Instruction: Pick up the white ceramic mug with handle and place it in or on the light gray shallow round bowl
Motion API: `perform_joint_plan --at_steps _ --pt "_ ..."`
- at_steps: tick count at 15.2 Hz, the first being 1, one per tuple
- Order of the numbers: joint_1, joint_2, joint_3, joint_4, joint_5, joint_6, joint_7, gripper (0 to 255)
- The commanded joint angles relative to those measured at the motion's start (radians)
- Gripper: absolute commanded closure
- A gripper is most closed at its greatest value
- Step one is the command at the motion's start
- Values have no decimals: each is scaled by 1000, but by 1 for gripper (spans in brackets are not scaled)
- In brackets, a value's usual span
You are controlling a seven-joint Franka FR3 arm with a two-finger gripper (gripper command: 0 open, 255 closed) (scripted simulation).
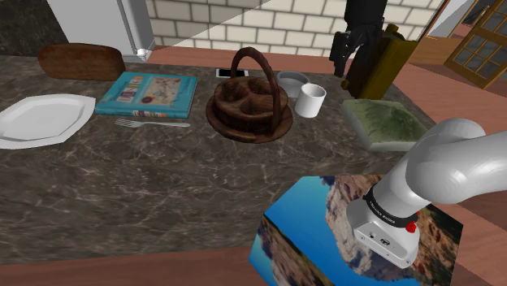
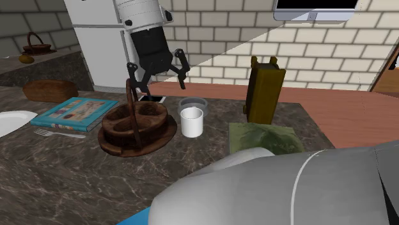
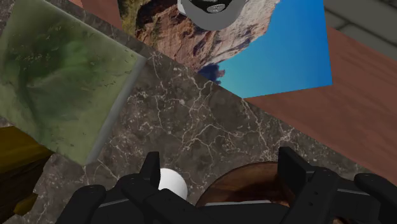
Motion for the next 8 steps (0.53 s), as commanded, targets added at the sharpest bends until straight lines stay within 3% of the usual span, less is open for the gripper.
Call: perform_joint_plan --at_steps 1,8 --pt "0 0 0 0 0 0 0 0" --pt "-39 148 -85 -67 -17 248 -34 0"
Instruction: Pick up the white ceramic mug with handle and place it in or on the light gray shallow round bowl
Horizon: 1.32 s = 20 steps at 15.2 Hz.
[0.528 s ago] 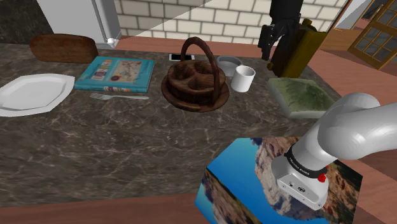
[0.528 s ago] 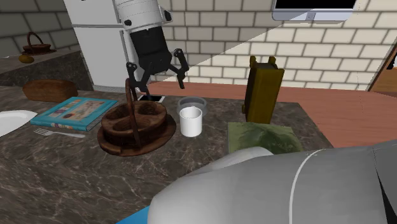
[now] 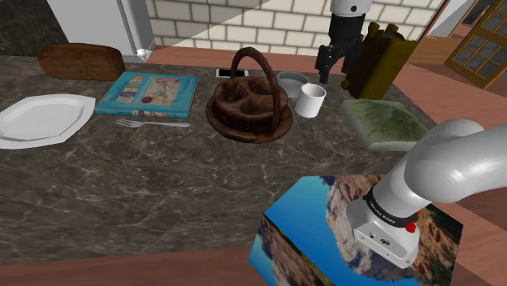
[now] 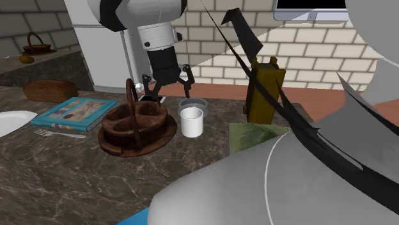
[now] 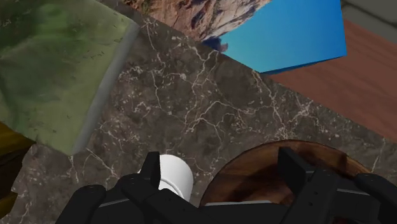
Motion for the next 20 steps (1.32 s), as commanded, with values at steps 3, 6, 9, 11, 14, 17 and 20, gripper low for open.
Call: perform_joint_plan --at_steps 3,6,9,11,14,17,20 --pt "-18 118 -45 -11 0 150 -19 0" --pt "-30 212 -79 -6 7 250 -39 0" --pt "-39 314 -111 13 23 344 -65 0" --pt "-44 385 -130 32 39 403 -85 0" --pt "-48 439 -143 39 53 453 -100 0" --pt "-48 457 -145 14 54 496 -101 0" --pt "-49 481 -147 -14 55 549 -103 0"
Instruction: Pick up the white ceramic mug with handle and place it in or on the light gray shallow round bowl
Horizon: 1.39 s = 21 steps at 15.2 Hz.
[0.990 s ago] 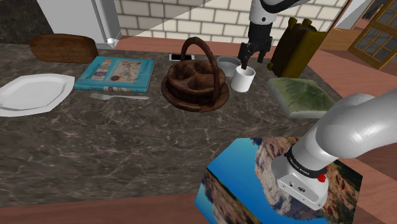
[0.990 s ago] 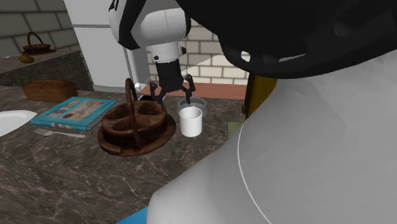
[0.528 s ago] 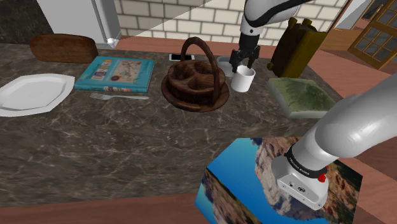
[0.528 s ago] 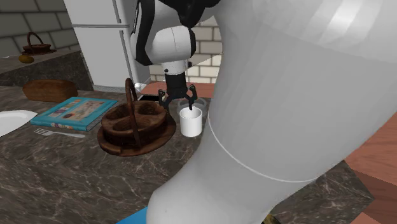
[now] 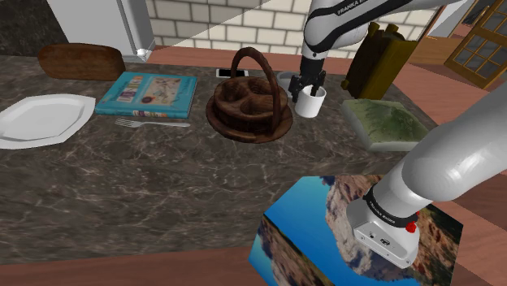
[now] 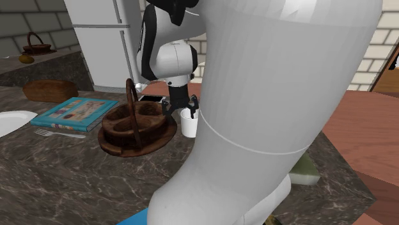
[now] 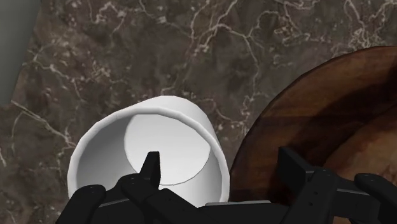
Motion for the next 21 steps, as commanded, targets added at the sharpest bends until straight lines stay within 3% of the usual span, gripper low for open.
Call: perform_joint_plan --at_steps 1,8,9,18,21 --pt "-1 9 -1 -9 0 18 -2 0" --pt "-1 9 -1 -8 0 18 -2 0" --pt "-1 9 -1 -8 0 18 -2 255" --pt "-1 9 -1 -8 0 18 -2 255" --pt "-1 -17 0 10 -2 -26 0 255"
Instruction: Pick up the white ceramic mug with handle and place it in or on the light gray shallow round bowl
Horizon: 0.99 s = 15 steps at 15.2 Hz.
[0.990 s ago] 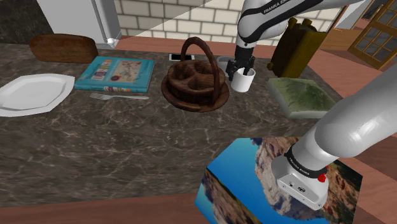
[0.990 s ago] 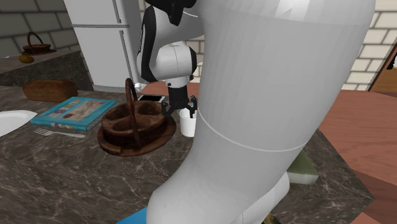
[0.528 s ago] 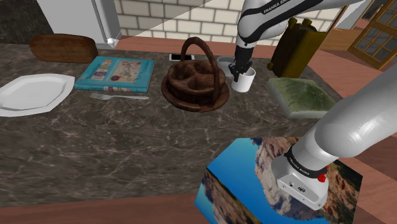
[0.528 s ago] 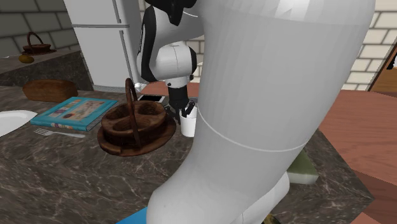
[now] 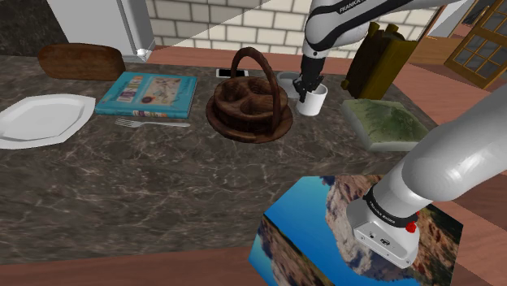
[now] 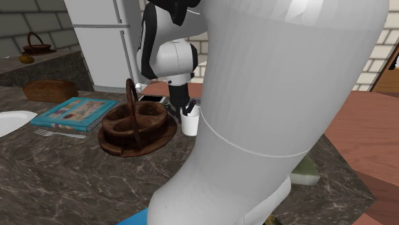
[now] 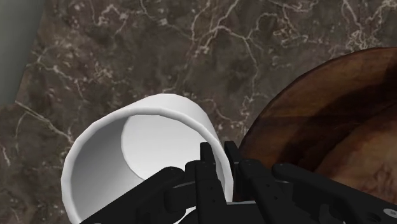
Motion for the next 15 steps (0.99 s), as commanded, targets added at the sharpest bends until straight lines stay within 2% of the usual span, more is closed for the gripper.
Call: perform_joint_plan --at_steps 1,15 --pt "0 -13 1 15 -1 -28 0 255" --pt "0 -99 9 129 -5 -227 3 255"
